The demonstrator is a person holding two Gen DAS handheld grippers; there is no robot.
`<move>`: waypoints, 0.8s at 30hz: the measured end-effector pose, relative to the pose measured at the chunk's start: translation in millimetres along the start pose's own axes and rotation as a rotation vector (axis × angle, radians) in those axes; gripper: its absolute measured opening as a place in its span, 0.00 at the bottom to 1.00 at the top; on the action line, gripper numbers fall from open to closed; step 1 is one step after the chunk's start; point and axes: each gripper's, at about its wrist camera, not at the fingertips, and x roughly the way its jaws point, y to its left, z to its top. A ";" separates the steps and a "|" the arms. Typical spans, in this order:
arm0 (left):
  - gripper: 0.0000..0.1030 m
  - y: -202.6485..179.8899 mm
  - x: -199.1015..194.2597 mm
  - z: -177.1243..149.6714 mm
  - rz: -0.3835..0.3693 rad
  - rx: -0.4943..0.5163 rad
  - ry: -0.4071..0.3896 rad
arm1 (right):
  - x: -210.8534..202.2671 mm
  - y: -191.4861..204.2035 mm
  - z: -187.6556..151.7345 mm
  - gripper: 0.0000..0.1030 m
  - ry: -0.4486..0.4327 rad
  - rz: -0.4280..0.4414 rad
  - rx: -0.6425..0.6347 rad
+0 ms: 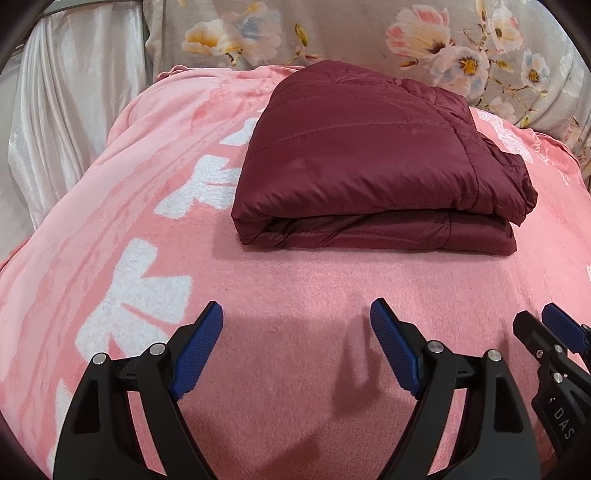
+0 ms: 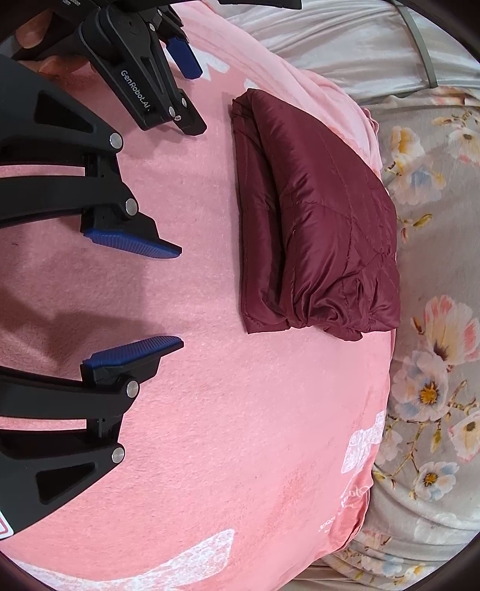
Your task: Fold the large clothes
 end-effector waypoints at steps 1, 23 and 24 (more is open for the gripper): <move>0.77 -0.1 0.0 -0.3 0.001 0.000 0.000 | -0.1 1.2 -0.5 0.43 -0.001 -0.009 -0.005; 0.77 -6.1 -0.6 -3.6 0.048 0.032 -0.009 | -0.8 11.3 -2.6 0.44 -0.018 -0.067 -0.057; 0.77 -6.2 -0.7 -3.8 0.050 0.032 -0.010 | -0.7 11.1 -2.4 0.45 -0.018 -0.067 -0.057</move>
